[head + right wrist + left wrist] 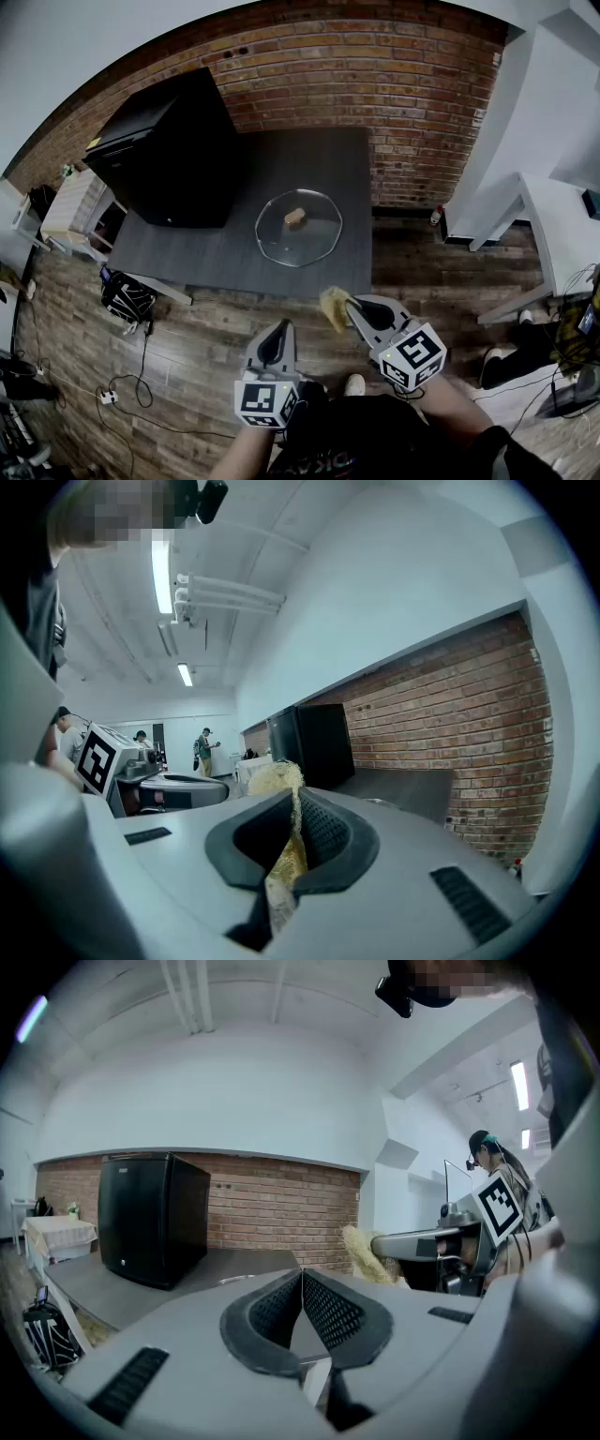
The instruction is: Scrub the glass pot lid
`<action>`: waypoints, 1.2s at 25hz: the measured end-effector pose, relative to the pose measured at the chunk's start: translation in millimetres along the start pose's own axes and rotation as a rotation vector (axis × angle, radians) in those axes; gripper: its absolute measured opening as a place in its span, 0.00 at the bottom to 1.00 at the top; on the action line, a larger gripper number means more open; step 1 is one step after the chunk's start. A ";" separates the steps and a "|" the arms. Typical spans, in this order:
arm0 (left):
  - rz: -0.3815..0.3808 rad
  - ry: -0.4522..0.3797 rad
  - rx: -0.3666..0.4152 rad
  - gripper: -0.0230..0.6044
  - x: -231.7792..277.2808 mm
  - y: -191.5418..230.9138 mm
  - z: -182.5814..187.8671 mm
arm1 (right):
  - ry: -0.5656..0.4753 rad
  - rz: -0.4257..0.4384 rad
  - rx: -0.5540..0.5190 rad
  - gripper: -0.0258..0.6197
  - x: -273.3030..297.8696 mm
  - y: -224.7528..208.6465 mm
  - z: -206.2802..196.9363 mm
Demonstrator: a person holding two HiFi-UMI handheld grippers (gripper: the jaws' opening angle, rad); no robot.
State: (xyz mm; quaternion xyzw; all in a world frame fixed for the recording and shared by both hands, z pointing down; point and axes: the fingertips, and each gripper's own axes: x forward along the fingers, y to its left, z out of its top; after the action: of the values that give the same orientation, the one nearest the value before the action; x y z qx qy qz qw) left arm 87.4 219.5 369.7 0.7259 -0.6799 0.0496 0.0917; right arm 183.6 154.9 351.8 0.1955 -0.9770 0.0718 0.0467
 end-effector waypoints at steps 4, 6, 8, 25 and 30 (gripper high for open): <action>0.000 0.002 0.005 0.10 -0.1 1.0 0.0 | -0.005 0.008 -0.001 0.08 1.5 1.1 -0.5; -0.002 0.005 0.004 0.10 1.1 0.4 -0.1 | -0.006 0.008 0.003 0.08 1.9 0.0 0.1; -0.003 0.007 0.006 0.10 1.9 0.0 -0.2 | -0.006 0.006 0.009 0.08 1.8 -0.9 0.8; 0.009 0.017 0.021 0.10 26.2 -2.6 3.5 | -0.032 0.018 0.021 0.08 8.5 -24.9 10.3; 0.029 0.018 0.018 0.10 38.6 1.6 4.8 | -0.035 0.022 0.027 0.08 15.5 -36.0 13.8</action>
State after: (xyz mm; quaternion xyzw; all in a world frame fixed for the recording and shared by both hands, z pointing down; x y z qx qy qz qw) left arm 88.3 180.7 372.7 0.7162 -0.6890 0.0638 0.0905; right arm 182.5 114.1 344.4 0.1867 -0.9786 0.0820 0.0261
